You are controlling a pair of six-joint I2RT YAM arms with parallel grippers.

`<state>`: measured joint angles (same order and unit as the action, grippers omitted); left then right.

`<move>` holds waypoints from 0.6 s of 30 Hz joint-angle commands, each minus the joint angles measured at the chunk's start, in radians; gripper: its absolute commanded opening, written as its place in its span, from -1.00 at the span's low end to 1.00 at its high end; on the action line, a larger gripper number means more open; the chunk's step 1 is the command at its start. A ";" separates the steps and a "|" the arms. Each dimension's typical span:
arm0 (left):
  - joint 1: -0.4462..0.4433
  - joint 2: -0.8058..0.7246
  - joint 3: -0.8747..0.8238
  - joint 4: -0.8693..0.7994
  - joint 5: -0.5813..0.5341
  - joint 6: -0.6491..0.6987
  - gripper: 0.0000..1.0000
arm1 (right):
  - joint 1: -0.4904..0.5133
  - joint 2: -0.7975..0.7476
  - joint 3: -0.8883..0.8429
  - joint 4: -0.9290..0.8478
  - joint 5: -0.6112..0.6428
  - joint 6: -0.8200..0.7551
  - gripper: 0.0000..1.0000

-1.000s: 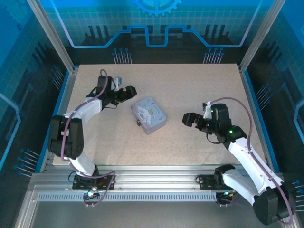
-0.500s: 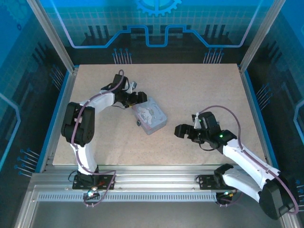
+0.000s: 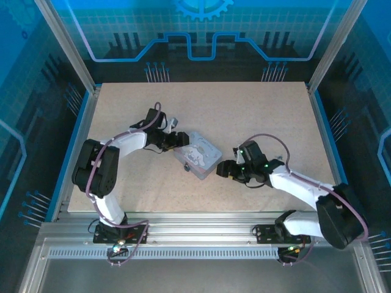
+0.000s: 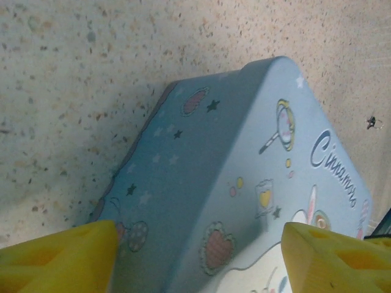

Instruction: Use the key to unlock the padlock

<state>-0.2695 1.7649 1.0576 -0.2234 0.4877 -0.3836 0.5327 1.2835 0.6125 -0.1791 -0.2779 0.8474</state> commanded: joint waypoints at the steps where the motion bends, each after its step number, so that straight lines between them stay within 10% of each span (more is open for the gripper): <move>1: -0.005 -0.052 -0.069 0.077 0.042 -0.057 0.38 | 0.013 0.066 0.063 0.077 -0.034 0.011 0.26; 18: -0.008 -0.197 -0.291 0.223 0.053 -0.164 0.12 | 0.013 0.366 0.375 0.001 0.031 -0.058 0.07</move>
<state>-0.2626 1.5913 0.7975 -0.0460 0.4870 -0.5011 0.5369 1.6016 0.9142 -0.1822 -0.2348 0.8307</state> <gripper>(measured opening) 0.563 0.542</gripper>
